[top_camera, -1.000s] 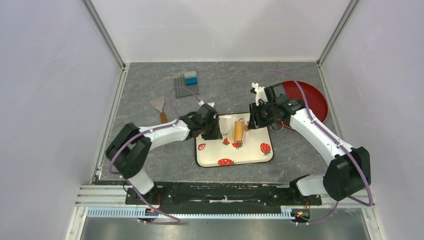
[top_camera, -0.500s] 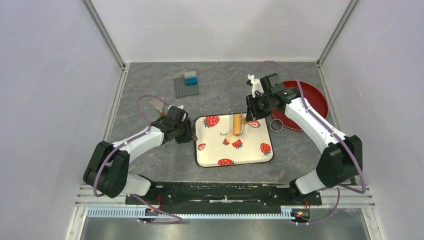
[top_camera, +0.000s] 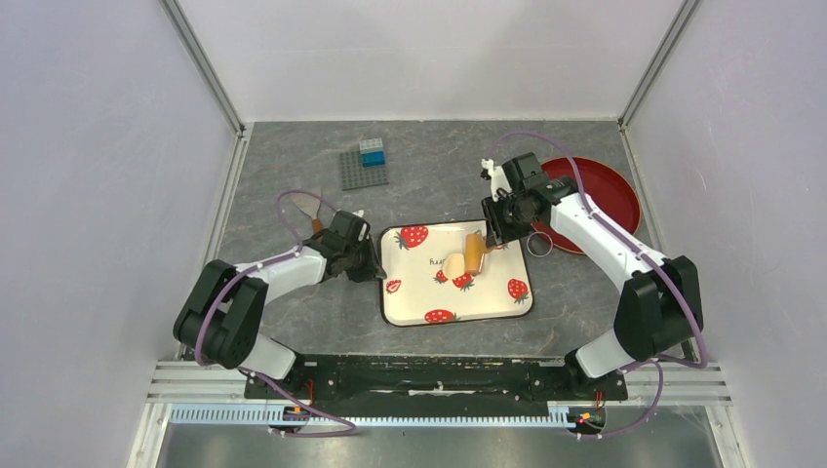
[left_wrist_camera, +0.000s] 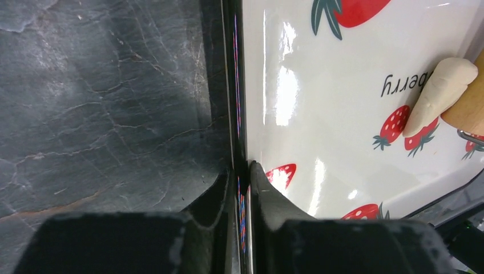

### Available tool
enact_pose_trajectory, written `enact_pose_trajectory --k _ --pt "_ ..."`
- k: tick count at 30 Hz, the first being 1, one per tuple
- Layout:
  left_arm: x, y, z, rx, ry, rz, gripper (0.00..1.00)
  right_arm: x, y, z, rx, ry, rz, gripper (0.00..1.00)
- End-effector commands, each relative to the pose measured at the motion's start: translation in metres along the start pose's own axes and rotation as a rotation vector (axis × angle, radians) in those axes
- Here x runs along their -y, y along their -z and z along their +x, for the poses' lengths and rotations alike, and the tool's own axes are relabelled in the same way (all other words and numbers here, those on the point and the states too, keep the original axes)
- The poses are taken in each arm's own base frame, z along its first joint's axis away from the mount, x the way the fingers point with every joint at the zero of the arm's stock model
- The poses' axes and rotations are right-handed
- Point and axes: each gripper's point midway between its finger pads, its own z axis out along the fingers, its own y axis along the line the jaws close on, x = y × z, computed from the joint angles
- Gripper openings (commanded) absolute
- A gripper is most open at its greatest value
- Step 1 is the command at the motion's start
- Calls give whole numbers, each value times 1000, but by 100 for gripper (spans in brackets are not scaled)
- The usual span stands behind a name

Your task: Roll out the dumpling wrappers from the dough

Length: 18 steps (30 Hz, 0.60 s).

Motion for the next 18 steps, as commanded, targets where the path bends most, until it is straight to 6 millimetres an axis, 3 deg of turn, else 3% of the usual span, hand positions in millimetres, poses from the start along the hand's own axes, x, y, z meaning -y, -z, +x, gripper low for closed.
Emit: enact_pose_trajectory --k 1,4,13,18 --pt "-33 -11 26 -83 -17 -124 9 6 -7 3 -14 37 54 0" --pt "-36 -14 27 -91 -14 -137 2 4 -1 -4 5 43 56 0" --pt "-39 -17 30 -101 -8 -148 2 -20 56 -53 147 49 6 0" --pt "-40 -20 33 -112 -7 -150 2 -24 51 -57 129 56 0 0"
